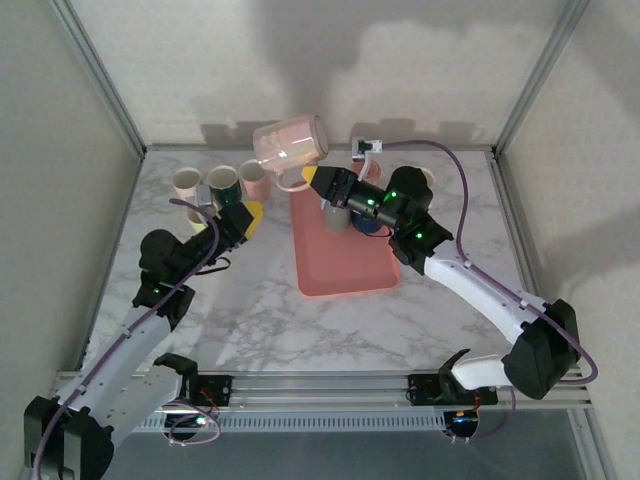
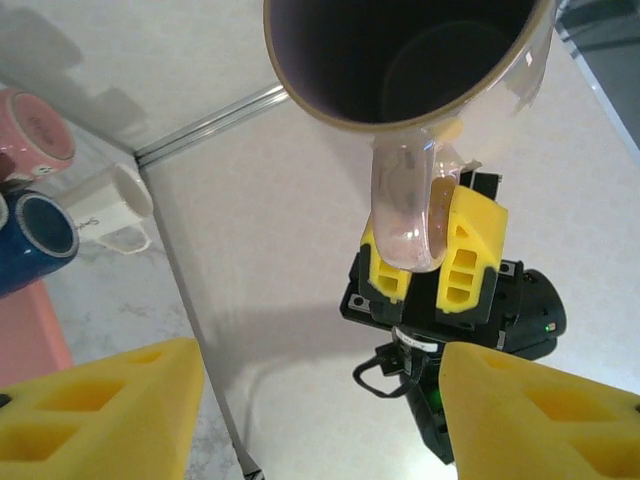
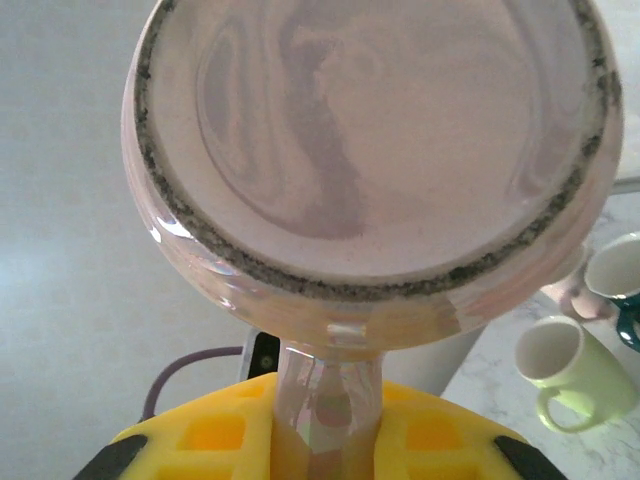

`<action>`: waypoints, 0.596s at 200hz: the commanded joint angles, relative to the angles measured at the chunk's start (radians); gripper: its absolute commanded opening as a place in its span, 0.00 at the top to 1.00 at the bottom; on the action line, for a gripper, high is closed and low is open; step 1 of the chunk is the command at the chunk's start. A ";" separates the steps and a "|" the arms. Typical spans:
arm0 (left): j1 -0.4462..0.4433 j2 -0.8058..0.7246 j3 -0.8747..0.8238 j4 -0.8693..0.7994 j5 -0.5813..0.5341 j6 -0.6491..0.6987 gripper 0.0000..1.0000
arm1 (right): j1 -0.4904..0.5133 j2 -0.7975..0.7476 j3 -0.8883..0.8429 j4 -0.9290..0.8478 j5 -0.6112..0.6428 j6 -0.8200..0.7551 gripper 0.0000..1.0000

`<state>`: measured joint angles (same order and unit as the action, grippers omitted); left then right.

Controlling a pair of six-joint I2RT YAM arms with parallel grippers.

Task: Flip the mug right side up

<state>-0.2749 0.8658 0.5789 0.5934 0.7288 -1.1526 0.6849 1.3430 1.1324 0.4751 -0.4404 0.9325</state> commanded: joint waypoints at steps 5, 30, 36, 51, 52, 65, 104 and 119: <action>-0.029 0.008 0.027 0.149 -0.024 0.006 0.36 | -0.002 -0.052 0.010 0.206 -0.027 0.016 1.00; -0.051 0.026 0.057 0.177 -0.037 0.036 0.35 | 0.000 -0.041 0.015 0.232 -0.051 0.032 1.00; -0.054 0.033 0.069 0.176 -0.041 0.043 0.35 | 0.000 -0.038 0.017 0.234 -0.053 0.034 1.00; -0.058 0.060 0.093 0.167 -0.045 0.050 0.35 | 0.001 -0.035 0.018 0.242 -0.058 0.039 1.00; -0.058 0.063 0.095 0.168 -0.044 0.049 0.35 | 0.001 -0.034 0.018 0.243 -0.059 0.039 1.00; -0.060 0.093 0.107 0.184 -0.045 0.043 0.35 | 0.004 -0.029 0.022 0.246 -0.066 0.042 1.00; -0.077 0.149 0.130 0.241 -0.055 0.041 0.36 | 0.013 -0.018 0.036 0.239 -0.083 0.039 1.00; -0.090 0.161 0.140 0.267 -0.060 0.044 0.36 | 0.015 -0.014 0.040 0.234 -0.087 0.036 1.00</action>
<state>-0.3412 1.0180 0.6754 0.7631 0.6811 -1.1286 0.6895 1.3457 1.1252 0.5430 -0.5053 0.9813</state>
